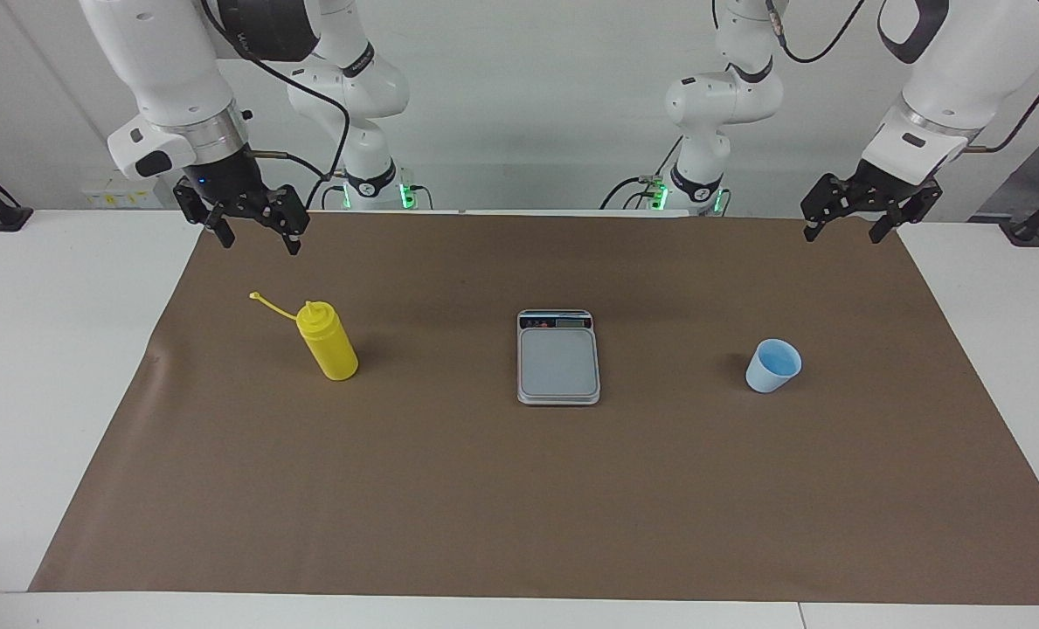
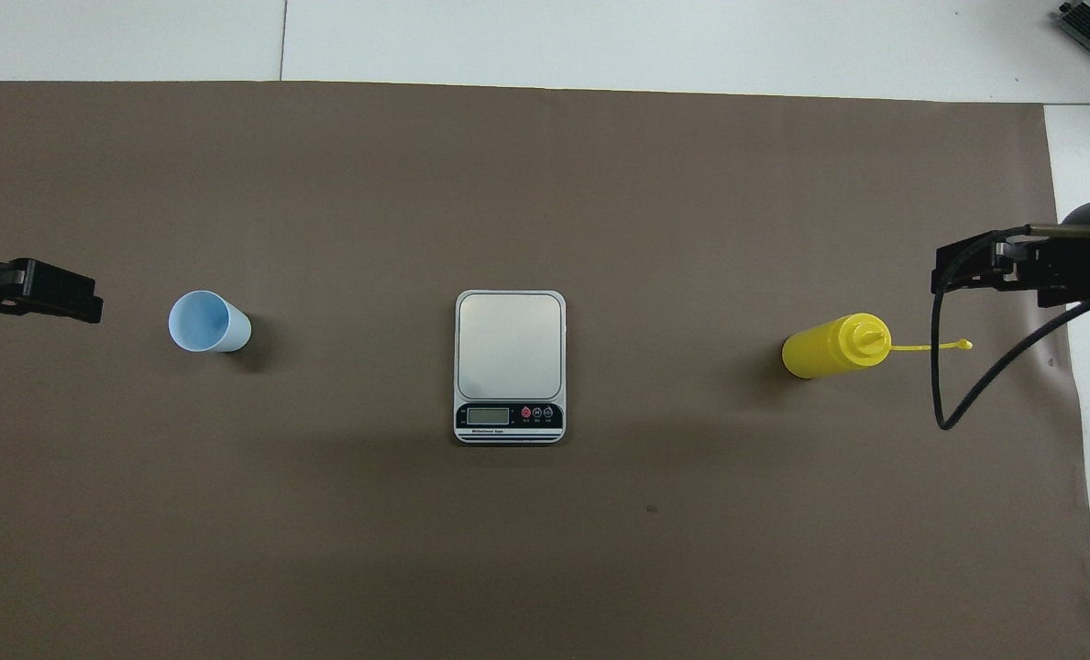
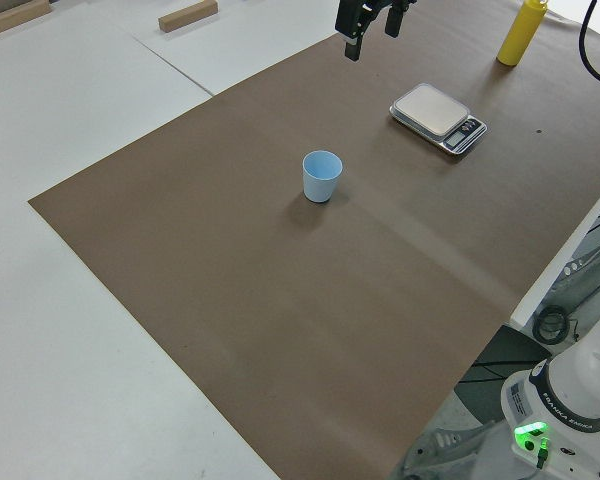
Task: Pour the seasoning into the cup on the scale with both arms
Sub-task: 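Move the left gripper toward the light-blue cup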
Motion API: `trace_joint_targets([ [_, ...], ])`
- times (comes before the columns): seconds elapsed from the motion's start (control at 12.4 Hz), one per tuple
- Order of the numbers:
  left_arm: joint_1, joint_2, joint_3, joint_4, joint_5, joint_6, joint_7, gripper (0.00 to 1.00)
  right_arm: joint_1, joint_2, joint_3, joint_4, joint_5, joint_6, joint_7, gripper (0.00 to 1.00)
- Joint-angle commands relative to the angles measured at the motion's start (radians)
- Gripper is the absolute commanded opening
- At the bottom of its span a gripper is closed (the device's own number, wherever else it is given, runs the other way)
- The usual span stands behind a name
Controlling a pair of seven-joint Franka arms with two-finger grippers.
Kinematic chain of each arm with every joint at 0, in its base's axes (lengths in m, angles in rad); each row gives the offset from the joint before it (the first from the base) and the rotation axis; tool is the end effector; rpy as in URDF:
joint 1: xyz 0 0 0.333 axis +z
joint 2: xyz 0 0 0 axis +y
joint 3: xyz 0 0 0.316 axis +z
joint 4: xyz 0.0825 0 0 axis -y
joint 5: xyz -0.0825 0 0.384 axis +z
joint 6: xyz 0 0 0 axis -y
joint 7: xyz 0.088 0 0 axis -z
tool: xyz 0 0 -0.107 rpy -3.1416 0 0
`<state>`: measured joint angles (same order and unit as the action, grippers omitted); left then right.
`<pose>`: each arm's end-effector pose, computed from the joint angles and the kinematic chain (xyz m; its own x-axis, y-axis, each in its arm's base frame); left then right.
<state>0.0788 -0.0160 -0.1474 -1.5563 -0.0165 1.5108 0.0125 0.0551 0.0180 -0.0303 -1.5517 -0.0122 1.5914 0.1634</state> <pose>0.5421 -0.0398 0.6348 0.9962 -0.0819 -0.0295 -0.0815 -0.9966 0.0145 0.5622 0.0128 0.6253 0.9902 -0.1379 0.0235 -0.1381 -0.9904 0.0091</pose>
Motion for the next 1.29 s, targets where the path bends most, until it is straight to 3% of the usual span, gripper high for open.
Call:
trace_joint_targets([
  [0.0,0.007,-0.015,-0.004,-0.011,-0.013,-0.003,-0.009,1.00,-0.007,-0.018,0.001,-0.016,0.015,-0.002,-0.025,1.00],
  [0.81,0.013,-0.030,-0.004,-0.054,-0.014,0.026,0.004,1.00,-0.009,-0.018,0.001,-0.016,0.017,-0.002,-0.024,1.00],
  [1.21,0.048,-0.022,0.005,-0.212,-0.014,0.204,0.003,1.00,-0.009,-0.018,0.001,-0.016,0.017,-0.002,-0.025,1.00],
])
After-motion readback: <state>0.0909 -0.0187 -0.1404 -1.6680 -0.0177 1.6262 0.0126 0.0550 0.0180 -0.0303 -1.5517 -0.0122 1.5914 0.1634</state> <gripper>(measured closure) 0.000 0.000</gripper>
